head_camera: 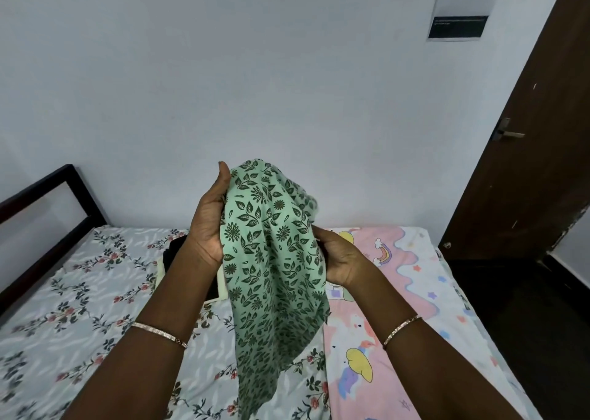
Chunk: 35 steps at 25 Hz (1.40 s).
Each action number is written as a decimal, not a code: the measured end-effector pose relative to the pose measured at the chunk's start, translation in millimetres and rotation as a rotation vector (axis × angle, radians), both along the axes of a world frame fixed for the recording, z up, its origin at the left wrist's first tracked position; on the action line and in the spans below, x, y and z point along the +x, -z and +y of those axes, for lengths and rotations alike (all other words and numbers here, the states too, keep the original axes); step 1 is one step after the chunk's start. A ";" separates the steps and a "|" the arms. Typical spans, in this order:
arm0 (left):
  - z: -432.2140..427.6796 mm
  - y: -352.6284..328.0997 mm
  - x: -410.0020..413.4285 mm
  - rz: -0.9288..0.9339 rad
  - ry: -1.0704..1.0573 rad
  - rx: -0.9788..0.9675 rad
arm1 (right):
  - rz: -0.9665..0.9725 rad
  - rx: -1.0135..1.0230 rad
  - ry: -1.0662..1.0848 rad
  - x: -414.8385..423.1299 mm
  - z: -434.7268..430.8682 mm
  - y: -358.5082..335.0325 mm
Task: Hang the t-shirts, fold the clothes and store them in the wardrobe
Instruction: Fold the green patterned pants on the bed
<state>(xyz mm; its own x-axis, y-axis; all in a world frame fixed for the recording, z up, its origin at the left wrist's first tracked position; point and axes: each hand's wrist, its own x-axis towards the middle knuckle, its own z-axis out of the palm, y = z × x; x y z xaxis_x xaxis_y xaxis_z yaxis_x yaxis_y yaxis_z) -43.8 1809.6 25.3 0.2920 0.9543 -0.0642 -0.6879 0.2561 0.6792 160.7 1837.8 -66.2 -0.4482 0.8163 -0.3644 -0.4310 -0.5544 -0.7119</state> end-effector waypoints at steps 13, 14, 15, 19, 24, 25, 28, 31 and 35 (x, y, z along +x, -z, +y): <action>19.3 16.7 -59.2 0.416 -0.033 -0.225 | -0.064 -0.027 0.282 31.9 18.8 -23.9; 21.4 21.4 -61.3 0.447 -0.051 -0.245 | -0.109 -0.044 0.258 30.6 18.1 -23.3; 23.1 26.4 -62.7 0.480 -0.072 -0.266 | -0.172 -0.049 0.231 28.7 17.3 -22.9; 29.6 47.3 -66.8 0.688 -0.200 -0.337 | -0.413 0.034 0.203 26.6 19.6 -25.5; 35.6 56.5 -73.0 0.846 -0.306 -0.250 | -0.441 0.208 0.235 33.7 23.8 -40.2; 36.3 56.8 -73.2 0.831 -0.320 -0.224 | -0.466 0.265 0.237 36.0 24.7 -42.2; 37.7 57.6 -75.1 0.824 -0.366 -0.146 | -0.451 0.368 0.242 42.9 26.8 -48.4; 36.0 58.3 -75.8 0.838 -0.413 -0.066 | -0.382 0.384 0.300 50.5 29.3 -53.7; 28.6 55.0 -64.1 0.591 -0.329 0.038 | -0.287 0.442 0.375 52.1 32.7 -58.4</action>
<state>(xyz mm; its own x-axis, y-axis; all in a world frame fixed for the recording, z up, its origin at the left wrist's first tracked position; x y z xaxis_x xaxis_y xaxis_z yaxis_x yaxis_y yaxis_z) -108.0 1838.1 -29.7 -0.0877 0.9922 -0.0888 -0.2366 0.0658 0.9694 212.9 1870.5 -7.8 -0.0380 0.9991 -0.0210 -0.2975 -0.0314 -0.9542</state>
